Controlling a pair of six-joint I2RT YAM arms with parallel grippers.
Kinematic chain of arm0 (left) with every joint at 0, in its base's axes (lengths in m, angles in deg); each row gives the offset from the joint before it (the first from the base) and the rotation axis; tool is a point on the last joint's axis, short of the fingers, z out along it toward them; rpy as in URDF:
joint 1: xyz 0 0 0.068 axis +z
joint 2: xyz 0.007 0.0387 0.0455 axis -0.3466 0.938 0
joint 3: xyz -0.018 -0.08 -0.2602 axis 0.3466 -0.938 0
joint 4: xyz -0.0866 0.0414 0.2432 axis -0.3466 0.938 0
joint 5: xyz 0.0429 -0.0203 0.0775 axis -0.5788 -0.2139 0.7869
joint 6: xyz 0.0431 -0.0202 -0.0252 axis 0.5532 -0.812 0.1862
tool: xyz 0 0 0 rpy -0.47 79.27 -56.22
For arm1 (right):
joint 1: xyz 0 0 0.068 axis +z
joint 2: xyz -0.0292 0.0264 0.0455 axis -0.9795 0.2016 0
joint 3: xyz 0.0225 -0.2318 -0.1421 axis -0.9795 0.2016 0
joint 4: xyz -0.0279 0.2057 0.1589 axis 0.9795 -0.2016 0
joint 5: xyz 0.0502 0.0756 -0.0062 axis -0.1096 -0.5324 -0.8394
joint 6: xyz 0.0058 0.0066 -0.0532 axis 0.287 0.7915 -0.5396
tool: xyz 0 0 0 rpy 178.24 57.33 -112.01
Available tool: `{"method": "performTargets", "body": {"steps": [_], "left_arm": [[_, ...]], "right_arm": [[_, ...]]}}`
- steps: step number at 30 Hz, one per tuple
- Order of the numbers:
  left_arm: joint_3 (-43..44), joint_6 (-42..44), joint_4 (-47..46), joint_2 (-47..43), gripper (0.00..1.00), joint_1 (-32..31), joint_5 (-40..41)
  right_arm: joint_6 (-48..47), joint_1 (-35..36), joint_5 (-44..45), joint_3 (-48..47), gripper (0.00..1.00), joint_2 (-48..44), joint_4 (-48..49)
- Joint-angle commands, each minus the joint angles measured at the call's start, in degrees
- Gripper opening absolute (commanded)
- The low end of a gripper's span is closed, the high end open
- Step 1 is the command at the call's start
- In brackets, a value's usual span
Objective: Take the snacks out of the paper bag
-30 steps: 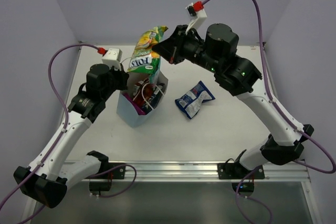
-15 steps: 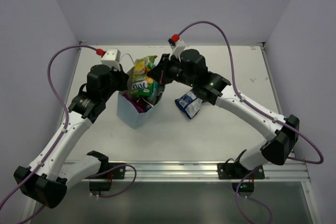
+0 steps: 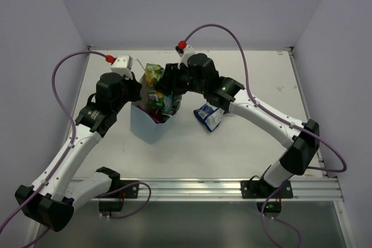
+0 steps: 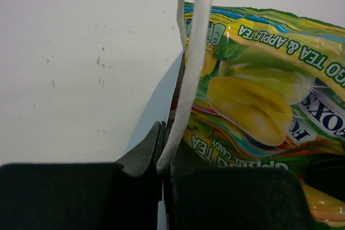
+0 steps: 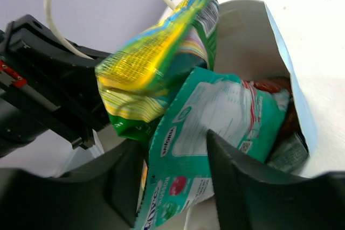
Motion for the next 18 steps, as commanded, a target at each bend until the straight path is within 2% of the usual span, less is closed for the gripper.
{"method": "performTargets", "body": {"steps": [1, 3, 6, 10, 13, 18], "left_arm": [[1.2, -0.2, -3.6, -2.0, 0.00, 0.0, -0.4], [1.4, 0.2, -3.5, -1.8, 0.00, 0.0, -0.1], [1.6, 0.4, -3.6, -1.5, 0.00, 0.0, -0.1], [1.9, 0.6, -3.4, -1.1, 0.00, 0.0, -0.1], [2.0, 0.6, -3.4, -0.9, 0.00, 0.0, -0.1], [2.3, 1.0, -3.2, -0.8, 0.00, 0.0, 0.1]], "right_arm": [[-3.8, 0.8, 3.8, -7.9, 0.55, -1.4, -10.7], [-4.5, 1.0, 5.1, -11.1, 0.68, -2.7, -15.0], [-6.3, 1.1, 6.8, -15.3, 0.81, -3.6, -19.4], [-10.9, 1.4, 7.9, -21.1, 0.90, -2.5, -22.7], [-13.4, 2.0, 8.8, -25.5, 0.91, 0.2, -25.3], [-15.1, 5.8, 17.1, -31.0, 0.90, 4.0, -29.7]]}}
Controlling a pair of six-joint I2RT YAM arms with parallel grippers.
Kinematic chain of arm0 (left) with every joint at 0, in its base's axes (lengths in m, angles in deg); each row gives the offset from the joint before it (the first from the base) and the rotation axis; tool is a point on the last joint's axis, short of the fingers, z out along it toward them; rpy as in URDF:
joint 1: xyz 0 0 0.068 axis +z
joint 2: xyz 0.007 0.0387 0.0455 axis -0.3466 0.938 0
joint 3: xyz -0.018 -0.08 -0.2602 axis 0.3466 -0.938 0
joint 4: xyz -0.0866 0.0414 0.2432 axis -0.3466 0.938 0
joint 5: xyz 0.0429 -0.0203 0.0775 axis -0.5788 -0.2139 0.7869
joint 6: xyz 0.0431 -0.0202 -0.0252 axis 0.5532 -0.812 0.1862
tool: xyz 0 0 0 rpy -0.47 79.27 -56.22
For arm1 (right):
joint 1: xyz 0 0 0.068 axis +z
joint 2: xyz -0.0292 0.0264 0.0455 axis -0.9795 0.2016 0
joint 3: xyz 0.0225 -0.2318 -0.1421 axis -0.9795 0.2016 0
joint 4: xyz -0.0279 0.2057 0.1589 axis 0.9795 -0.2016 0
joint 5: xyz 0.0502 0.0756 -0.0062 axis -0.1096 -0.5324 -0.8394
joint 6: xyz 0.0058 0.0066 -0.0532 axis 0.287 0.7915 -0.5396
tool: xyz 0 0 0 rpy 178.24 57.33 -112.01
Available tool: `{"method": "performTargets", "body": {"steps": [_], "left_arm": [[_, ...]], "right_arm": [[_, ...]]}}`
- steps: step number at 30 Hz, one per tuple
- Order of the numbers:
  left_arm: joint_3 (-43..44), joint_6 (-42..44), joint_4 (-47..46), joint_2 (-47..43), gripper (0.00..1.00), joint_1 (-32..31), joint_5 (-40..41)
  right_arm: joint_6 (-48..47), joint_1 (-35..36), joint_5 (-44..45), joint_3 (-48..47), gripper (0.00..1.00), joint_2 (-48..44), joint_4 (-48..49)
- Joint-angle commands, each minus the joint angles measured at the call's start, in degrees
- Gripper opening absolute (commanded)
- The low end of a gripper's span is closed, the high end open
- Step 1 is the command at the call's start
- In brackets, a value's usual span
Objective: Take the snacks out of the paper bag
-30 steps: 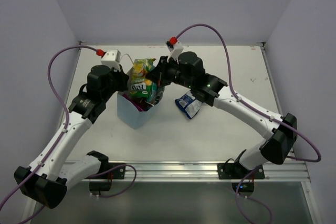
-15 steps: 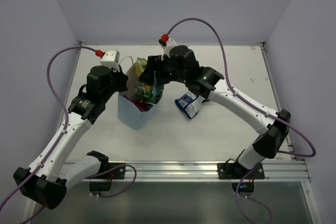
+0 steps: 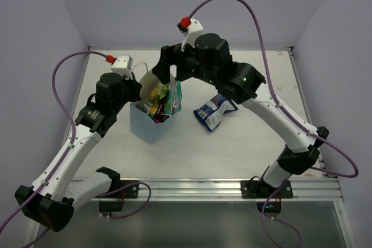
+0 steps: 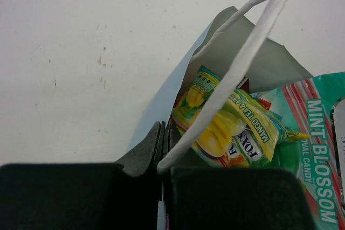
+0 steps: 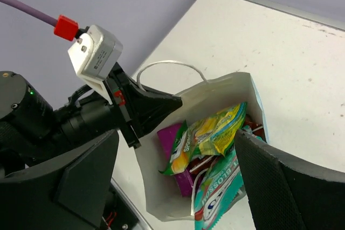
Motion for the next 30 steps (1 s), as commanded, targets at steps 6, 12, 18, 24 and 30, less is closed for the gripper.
{"method": "performTargets", "body": {"steps": [6, 12, 18, 24, 30], "left_arm": [[3.6, 1.3, -2.7, -0.7, 0.00, 0.0, 0.8], [3.1, 1.6, -2.7, -0.9, 0.00, 0.0, 1.7], [3.4, 2.1, -2.2, -0.8, 0.00, 0.0, 2.2], [3.8, 2.9, -2.2, -0.8, 0.00, 0.0, 3.6], [3.7, 3.3, -2.1, -0.3, 0.00, 0.0, 4.2]], "right_arm": [[12.2, 1.9, 22.0, 9.2, 0.85, -1.4, -12.8], [13.8, 1.8, 19.1, 15.9, 0.79, -3.5, -9.6], [13.1, 1.8, 13.2, 17.4, 0.33, -1.6, -2.7], [9.5, 1.9, 13.9, 11.9, 0.12, -3.5, -2.5], [6.6, 1.9, 13.0, 11.0, 0.00, -6.0, -1.4]]}}
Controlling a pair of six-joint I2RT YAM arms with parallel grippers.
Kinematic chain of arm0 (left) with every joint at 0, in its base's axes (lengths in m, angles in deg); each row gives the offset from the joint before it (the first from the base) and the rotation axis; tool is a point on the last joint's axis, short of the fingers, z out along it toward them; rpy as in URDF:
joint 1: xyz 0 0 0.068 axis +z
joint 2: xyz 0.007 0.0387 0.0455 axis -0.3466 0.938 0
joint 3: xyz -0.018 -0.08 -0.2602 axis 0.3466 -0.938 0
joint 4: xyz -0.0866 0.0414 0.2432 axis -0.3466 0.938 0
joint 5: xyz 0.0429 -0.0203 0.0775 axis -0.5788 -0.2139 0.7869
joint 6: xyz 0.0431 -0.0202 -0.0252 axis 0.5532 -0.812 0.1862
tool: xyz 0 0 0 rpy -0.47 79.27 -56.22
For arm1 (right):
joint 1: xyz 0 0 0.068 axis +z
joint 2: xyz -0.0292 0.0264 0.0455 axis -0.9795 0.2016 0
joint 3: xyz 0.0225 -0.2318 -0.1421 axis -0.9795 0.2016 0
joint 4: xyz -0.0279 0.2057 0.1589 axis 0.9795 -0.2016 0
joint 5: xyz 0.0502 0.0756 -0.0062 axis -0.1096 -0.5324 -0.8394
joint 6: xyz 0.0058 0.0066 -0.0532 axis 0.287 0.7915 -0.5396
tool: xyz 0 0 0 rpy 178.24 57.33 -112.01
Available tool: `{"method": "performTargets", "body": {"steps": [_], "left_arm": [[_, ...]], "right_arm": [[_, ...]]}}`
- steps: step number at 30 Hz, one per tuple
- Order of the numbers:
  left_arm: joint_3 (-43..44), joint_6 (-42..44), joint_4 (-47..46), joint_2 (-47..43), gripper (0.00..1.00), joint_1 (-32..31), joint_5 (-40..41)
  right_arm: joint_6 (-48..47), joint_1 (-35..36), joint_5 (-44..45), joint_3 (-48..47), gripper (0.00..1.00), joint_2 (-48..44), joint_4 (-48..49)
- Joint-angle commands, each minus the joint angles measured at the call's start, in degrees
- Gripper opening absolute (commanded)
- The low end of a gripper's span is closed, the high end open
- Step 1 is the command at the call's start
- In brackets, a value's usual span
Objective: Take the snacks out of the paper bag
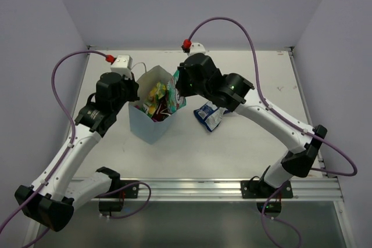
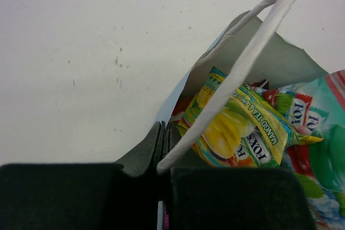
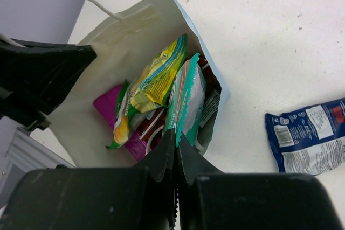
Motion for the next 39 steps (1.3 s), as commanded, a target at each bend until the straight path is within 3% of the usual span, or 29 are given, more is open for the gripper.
{"method": "performTargets", "body": {"steps": [1, 9, 12, 16, 22, 25, 29, 31, 35, 37, 39], "left_arm": [[3.1, 1.0, -3.1, -0.4, 0.00, 0.0, 1.6], [3.5, 2.0, -2.9, -0.1, 0.00, 0.0, 3.2], [3.8, 2.2, -2.7, 0.2, 0.00, 0.0, 3.2], [4.0, 2.4, -2.8, 0.5, 0.00, 0.0, 2.8], [4.3, 2.8, -2.2, 0.4, 0.00, 0.0, 2.5], [4.1, 2.8, -2.1, 0.4, 0.00, 0.0, 1.9], [4.1, 3.1, -1.9, 0.3, 0.00, 0.0, 1.0], [4.3, 3.4, -1.9, 0.2, 0.00, 0.0, 0.8], [4.3, 4.1, -2.4, 0.2, 0.00, 0.0, -0.3], [4.1, 4.5, -2.5, 0.2, 0.00, 0.0, -0.8], [4.0, 5.1, -2.7, 0.4, 0.00, 0.0, -1.8]], "right_arm": [[-3.3, 0.1, -0.6, -2.5, 0.00, -5.2, 5.0], [-5.8, -4.2, 1.3, 0.8, 0.00, -15.4, 9.3], [-6.6, -10.2, 2.8, 4.7, 0.00, -21.0, 10.9], [-5.8, -24.6, -0.6, 9.3, 0.00, -24.0, 11.3], [-1.9, -42.9, -12.4, 17.9, 0.00, -19.5, 21.1], [0.6, -48.6, -20.8, 20.7, 0.00, -13.5, 28.1], [5.5, -53.2, -30.6, 27.6, 0.00, -7.7, 38.4], [6.4, -54.3, -32.0, 34.0, 0.00, -6.4, 44.3], [6.6, -57.6, -30.3, 43.6, 0.00, -6.1, 46.9], [6.3, -58.7, -26.4, 46.9, 0.09, -6.2, 43.1], [5.8, -59.2, -22.4, 47.9, 0.29, -7.4, 38.5]]}}
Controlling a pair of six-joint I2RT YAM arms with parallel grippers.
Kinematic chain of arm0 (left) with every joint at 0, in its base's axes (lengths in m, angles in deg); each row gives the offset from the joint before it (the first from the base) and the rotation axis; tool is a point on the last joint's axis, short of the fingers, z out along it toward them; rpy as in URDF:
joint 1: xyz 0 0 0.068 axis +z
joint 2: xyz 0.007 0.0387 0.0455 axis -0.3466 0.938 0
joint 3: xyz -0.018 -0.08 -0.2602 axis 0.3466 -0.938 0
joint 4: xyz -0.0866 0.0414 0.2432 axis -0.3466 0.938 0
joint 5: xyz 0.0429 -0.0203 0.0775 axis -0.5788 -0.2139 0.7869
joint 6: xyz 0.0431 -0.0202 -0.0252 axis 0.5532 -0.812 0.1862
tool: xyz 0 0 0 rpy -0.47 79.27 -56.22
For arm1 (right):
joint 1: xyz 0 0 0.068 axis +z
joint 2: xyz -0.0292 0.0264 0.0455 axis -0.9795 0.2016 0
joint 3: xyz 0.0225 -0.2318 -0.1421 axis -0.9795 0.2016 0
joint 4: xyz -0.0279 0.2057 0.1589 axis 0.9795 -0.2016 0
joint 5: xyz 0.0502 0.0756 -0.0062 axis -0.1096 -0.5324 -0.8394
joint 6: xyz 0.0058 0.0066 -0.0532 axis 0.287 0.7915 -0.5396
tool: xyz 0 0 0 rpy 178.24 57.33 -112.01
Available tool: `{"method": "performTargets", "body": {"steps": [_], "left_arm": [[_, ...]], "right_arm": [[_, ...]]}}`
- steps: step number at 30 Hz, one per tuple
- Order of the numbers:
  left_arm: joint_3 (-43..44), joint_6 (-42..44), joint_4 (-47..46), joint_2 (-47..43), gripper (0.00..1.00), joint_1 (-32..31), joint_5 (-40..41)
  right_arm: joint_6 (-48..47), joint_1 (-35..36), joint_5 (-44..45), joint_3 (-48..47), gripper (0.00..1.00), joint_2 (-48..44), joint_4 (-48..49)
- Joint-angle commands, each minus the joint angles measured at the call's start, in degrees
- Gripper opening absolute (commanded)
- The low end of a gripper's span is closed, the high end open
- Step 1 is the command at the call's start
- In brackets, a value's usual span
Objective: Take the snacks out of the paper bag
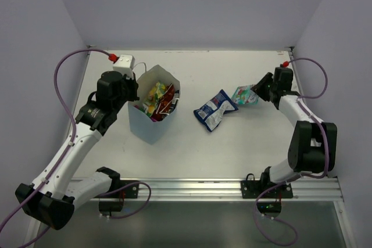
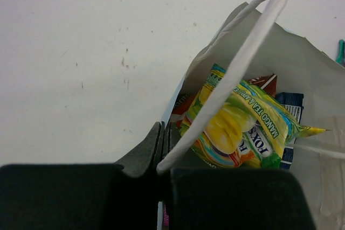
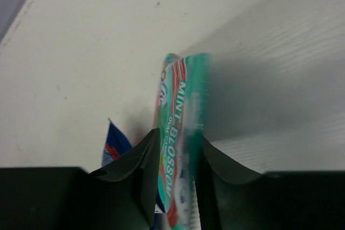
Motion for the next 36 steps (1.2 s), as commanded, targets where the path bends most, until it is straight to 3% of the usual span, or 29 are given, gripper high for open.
{"method": "performTargets", "body": {"steps": [1, 3, 4, 5, 7, 8, 11, 15, 18, 24, 30, 36], "left_arm": [[3.1, 2.0, -3.8, -0.5, 0.00, 0.0, -2.5], [3.3, 2.6, -3.7, -0.5, 0.00, 0.0, -3.0], [3.3, 2.8, -3.7, -0.4, 0.00, 0.0, -3.1], [3.6, 3.3, -3.6, -0.3, 0.00, 0.0, -3.6], [4.1, 3.5, -3.6, -0.3, 0.00, 0.0, -3.9], [4.3, 3.7, -3.6, -0.3, 0.00, 0.0, -4.1], [4.7, 4.3, -3.4, -0.3, 0.00, -0.1, -4.3], [4.8, 4.6, -3.1, -0.3, 0.00, 0.0, -4.0], [4.9, 4.6, -2.7, -0.5, 0.00, -0.1, -3.9], [4.7, 4.2, -2.6, -0.8, 0.00, -0.1, -4.3], [4.9, 4.5, -2.4, -1.5, 0.00, 0.0, -4.4], [5.5, 5.3, -1.9, -2.3, 0.00, -0.1, -4.3]], "right_arm": [[-0.2, -0.9, 8.7, -0.1, 0.37, -5.2, -4.6], [-0.3, -0.7, 12.8, -1.9, 0.52, -7.5, -10.0], [-0.5, -0.6, 15.7, -2.4, 0.72, -8.9, -14.1], [-0.5, -0.2, 17.5, -3.1, 0.82, -10.5, -16.2], [-0.7, 1.4, 20.6, -6.3, 0.97, -15.2, -22.1], [-1.0, 2.2, 22.7, -8.6, 0.99, -18.1, -23.7], [-1.7, 8.8, 21.4, -12.5, 0.99, -22.1, -25.7], [0.6, 27.6, 21.4, -17.8, 0.99, -24.2, -26.8], [4.3, 38.5, 18.0, -22.9, 0.96, -21.0, -26.8], [5.6, 56.0, 20.2, -36.5, 0.95, -7.9, -28.5], [7.0, 61.8, 21.3, -48.2, 0.90, 6.6, -33.6], [8.3, 61.9, 22.6, -51.0, 0.86, 13.5, -35.4]]}}
